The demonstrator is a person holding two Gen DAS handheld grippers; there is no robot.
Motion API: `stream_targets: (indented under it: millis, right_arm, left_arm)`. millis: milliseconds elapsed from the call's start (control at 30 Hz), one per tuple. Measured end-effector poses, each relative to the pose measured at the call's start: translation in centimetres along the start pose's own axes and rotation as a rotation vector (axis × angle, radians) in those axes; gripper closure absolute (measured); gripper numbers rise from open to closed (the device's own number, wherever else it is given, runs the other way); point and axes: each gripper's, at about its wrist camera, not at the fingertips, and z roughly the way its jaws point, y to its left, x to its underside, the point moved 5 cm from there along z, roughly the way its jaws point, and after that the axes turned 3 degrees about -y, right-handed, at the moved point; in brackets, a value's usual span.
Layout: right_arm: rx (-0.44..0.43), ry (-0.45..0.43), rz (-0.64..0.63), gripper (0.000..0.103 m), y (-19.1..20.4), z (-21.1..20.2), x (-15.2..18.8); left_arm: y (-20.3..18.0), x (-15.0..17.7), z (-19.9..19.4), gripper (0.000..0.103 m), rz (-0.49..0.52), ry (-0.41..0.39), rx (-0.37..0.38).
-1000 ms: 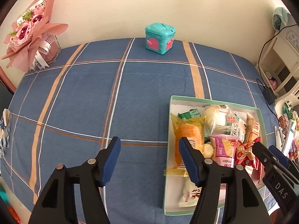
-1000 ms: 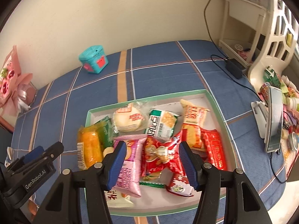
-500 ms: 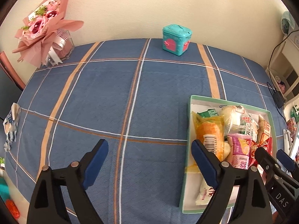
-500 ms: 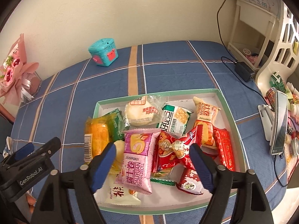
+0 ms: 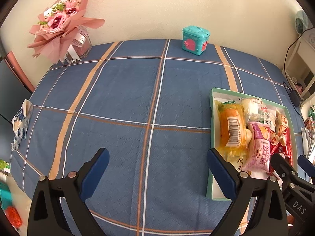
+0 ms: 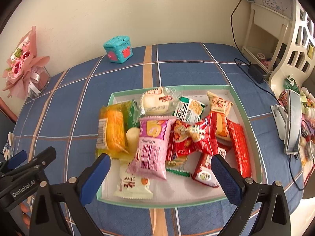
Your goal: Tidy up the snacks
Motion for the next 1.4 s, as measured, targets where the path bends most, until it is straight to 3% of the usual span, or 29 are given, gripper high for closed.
stream_targets:
  millis: [267, 567, 1400]
  right_arm:
    - [-0.010, 0.003, -0.005, 0.000, 0.2, -1.1, 1.5]
    - [-0.016, 0.010, -0.039, 0.000, 0.9, -1.8, 2.5]
    - [-0.028, 0.009, -0.013, 0.000, 0.3, -2.3, 2.6]
  left_arm:
    - [0.4, 1.9, -1.7, 0.004, 0.007, -0.048, 0.008]
    - [0.8, 2.6, -2.6, 0.004, 0.019, -0.055, -0.079]
    - [1.7, 3.2, -3.0, 0.004, 0.024, -0.039, -0.109]
